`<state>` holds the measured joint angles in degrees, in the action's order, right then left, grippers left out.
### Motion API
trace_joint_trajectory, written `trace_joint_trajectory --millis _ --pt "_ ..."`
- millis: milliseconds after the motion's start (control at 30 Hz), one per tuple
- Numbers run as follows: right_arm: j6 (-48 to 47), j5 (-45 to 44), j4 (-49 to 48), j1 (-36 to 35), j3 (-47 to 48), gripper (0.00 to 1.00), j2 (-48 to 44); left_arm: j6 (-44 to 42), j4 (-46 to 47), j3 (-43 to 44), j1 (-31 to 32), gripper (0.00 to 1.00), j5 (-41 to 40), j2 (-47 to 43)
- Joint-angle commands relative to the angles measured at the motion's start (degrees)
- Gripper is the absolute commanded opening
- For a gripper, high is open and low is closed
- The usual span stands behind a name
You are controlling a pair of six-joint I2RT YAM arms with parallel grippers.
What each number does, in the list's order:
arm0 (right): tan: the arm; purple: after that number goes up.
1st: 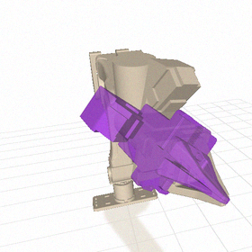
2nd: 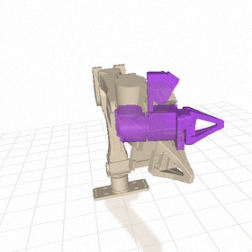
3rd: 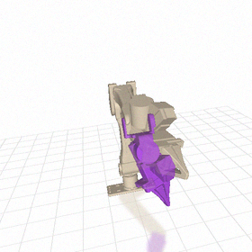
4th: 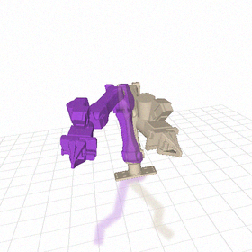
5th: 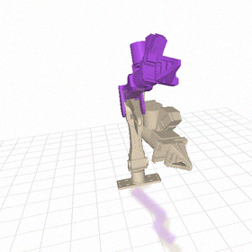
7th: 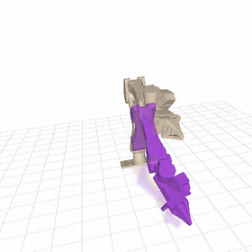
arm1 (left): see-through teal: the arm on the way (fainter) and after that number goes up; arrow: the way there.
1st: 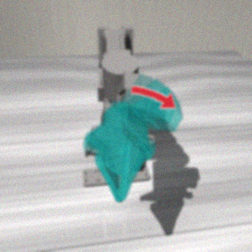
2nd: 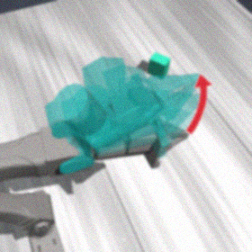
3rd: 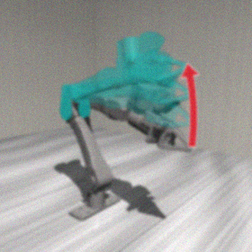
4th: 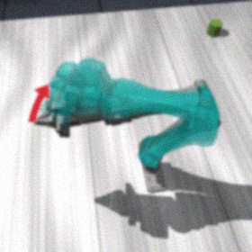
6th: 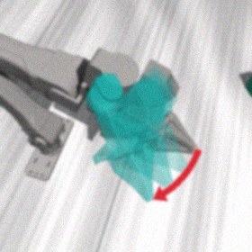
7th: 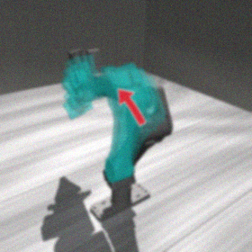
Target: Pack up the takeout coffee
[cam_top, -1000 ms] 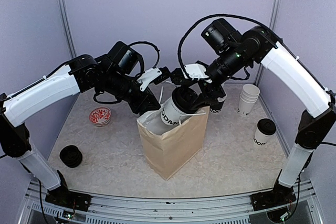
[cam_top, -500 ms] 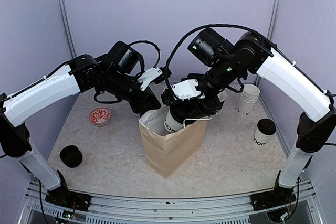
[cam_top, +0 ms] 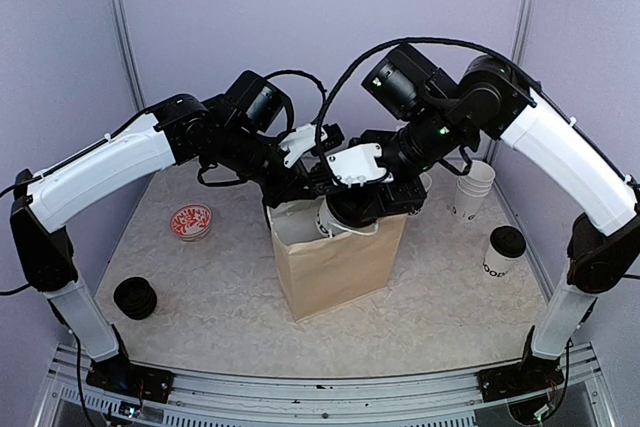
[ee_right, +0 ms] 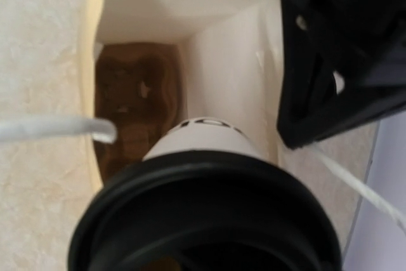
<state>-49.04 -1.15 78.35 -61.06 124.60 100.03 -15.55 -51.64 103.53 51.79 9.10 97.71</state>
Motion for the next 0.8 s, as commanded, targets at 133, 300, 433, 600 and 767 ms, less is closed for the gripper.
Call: trace_joint_trajectory --millis 133,300,433,600,767 --pt "-1.2 -4.4 0.5 2.2 1.0 0.51 2.5 -3.9 0.1 1.4 0.2 0.03 0.1 -0.4" --pt "-1.7 -5.3 0.2 3.9 2.2 0.5 3.4 -4.7 0.3 1.4 0.1 0.03 -0.1 -0.2" --pt "-2.4 -4.9 -0.2 5.4 1.8 0.5 4.1 -5.2 1.0 1.2 0.2 0.03 0.5 -0.1" --pt "-3.1 -4.2 0.1 5.9 1.7 0.5 4.7 -5.8 1.2 1.1 0.2 0.03 0.6 0.5" --pt "-3.9 -5.1 0.0 6.0 3.1 0.5 4.9 -6.5 0.9 1.2 0.0 0.03 -0.6 0.7"
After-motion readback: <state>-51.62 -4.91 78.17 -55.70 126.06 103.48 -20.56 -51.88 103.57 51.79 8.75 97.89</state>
